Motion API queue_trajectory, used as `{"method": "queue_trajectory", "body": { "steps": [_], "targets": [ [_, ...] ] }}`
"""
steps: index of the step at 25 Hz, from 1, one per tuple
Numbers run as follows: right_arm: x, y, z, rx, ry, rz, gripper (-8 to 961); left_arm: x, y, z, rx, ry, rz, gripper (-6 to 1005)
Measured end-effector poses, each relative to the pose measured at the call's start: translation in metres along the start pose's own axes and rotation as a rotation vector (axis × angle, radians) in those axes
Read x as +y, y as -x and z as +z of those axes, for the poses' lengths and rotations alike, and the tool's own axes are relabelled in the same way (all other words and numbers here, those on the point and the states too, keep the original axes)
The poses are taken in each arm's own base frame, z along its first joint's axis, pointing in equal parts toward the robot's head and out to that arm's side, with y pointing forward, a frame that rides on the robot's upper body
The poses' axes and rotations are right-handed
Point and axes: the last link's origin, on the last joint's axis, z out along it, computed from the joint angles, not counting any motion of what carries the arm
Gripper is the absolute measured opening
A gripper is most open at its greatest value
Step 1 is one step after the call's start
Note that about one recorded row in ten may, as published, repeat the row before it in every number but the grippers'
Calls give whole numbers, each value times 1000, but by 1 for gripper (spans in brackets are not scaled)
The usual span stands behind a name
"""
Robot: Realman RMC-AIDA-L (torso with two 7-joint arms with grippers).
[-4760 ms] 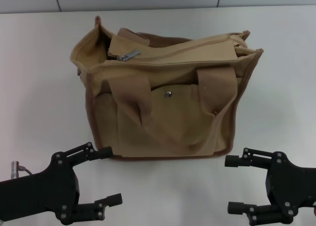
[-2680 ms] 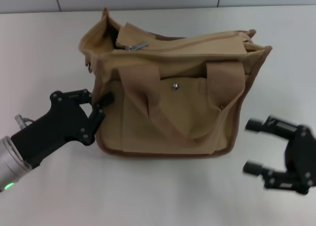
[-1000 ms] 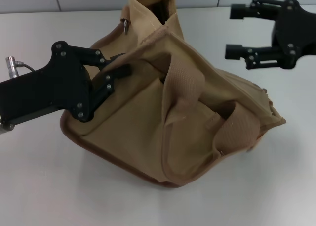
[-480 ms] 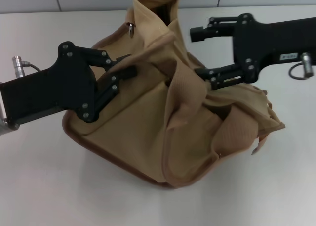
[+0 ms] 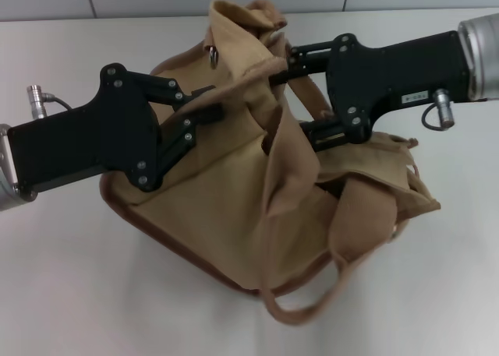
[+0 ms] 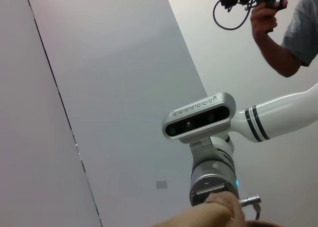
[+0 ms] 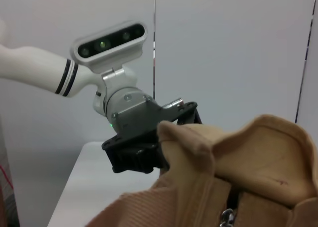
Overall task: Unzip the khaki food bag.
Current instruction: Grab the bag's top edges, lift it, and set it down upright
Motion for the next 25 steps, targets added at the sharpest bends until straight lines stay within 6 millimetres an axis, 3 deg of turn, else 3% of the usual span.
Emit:
{"method": "queue_trajectory", "body": {
  "steps": [9, 19, 25],
  "targets": [
    [1, -1, 21, 65, 29, 3, 756, 0, 0, 3, 3, 7, 2, 61],
    [-3, 3, 21, 88, -21, 8, 300, -1, -1, 4, 8, 10, 3, 61],
    [-1, 5, 11, 85, -70, 3, 84, -1, -1, 4, 10, 11, 5, 61]
  ]
}}
